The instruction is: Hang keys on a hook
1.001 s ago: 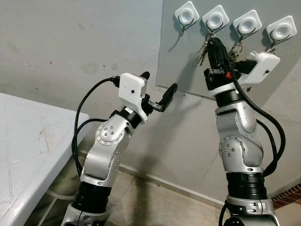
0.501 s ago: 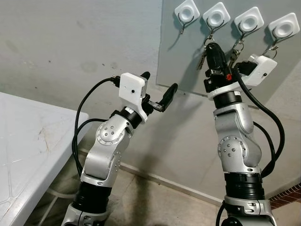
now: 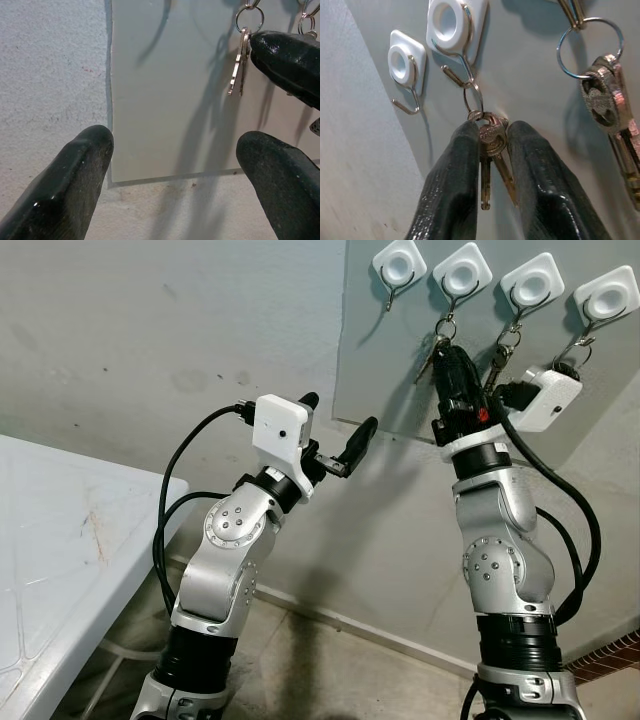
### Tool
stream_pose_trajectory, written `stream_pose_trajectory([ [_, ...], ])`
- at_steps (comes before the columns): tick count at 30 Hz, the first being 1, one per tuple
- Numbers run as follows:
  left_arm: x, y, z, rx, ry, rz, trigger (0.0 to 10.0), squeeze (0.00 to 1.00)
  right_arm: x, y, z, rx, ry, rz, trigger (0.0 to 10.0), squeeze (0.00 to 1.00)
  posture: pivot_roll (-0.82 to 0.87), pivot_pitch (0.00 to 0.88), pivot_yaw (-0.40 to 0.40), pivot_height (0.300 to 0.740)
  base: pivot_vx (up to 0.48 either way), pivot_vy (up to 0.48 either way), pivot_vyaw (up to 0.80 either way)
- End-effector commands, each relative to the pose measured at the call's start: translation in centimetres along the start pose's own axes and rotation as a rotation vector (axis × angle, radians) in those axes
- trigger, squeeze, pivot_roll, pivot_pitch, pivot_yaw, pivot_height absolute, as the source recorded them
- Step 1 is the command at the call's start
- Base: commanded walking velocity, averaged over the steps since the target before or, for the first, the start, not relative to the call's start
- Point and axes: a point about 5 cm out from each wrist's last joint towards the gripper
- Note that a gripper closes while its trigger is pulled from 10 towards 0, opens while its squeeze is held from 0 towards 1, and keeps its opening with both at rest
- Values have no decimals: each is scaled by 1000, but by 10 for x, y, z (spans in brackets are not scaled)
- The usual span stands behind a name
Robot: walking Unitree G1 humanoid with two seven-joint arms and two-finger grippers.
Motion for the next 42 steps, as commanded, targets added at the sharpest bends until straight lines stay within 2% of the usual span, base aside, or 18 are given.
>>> stream_pose_trajectory([
  [1,8,-1,1,8,28,14,10000,0,-4,2,-2,-2,-17,-39,10000,1000,30,80,-13,740,0,0,0],
  [5,7,-1,-1,26,25,13,10000,0,-10,5,-8,1,-40,-94,10000,1000,29,75,-12,740,0,0,0],
  [8,5,-4,-2,51,25,11,10000,0,-12,8,-13,-12,-52,-101,10000,1000,29,70,-13,740,0,0,0],
  [12,1,-10,-4,94,17,2,10000,0,-15,15,-21,-38,-68,-130,10000,1000,25,60,-11,740,0,0,0],
  [16,-3,-18,-7,151,10,-19,10000,0,-18,23,-29,-65,-95,-199,10000,1000,17,50,-8,740,0,0,0],
  [19,-11,-30,-18,227,-12,-34,10000,0,-21,44,-45,-160,-142,-297,10000,1000,7,35,-4,740,0,0,0],
  [21,-13,-33,-20,242,-17,-37,10000,0,-21,47,-47,-173,-145,-307,10000,1000,7,32,-4,740,0,0,0],
  [23,-24,-46,-33,326,-38,-65,10000,0,-21,62,-61,-227,-181,-354,10000,63,6,20,-2,740,0,0,0],
  [24,-24,-46,-33,326,-38,-65,10000,0,-21,62,-61,-227,-181,-354,10000,63,6,20,-2,740,0,0,0],
  [25,-28,-48,-36,340,-46,-62,10000,0,-22,66,-65,-242,-192,-367,10000,0,6,20,-2,740,0,0,0],
  [26,-38,-55,-42,397,-65,-107,10000,0,-26,73,-73,-268,-223,-393,10000,0,4,9,-3,740,0,0,0],
  [28,-45,-58,-46,424,-86,-95,10000,0,-29,77,-78,-282,-243,-416,10000,0,1,4,-4,740,0,0,0],
  [29,-52,-60,-51,449,-96,-119,10000,0,-31,81,-82,-302,-258,-424,10000,0,0,4,-4,740,0,0,0],
  [30,-52,-60,-51,449,-96,-119,10000,0,-31,81,-82,-302,-258,-424,10000,0,0,4,-4,740,0,0,0],
  [32,-67,-62,-61,476,-134,-55,10000,0,-35,88,-91,-345,-285,-440,10000,0,-7,0,-3,740,0,0,0],
  [35,-77,-63,-68,506,-165,-82,10000,0,-37,90,-98,-359,-301,-444,10000,0,-16,0,-1,740,0,0,0],
  [38,-83,-65,-73,524,-188,-82,10000,0,-38,91,-104,-374,-311,-455,10000,0,-23,0,1,740,0,0,0],
  [42,-82,-65,-75,547,-160,-122,10000,0,-36,91,-111,-386,-306,-457,10000,0,-31,0,5,740,0,0,0],
])
Point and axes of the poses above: a point about 5 cm out from each wrist's last joint towards the gripper, its own z axis pointing out of the wrist towards the gripper, its own x axis along the axis of the wrist's last joint, y = z × x, and after that the axes turned 4 degrees about z, right-handed
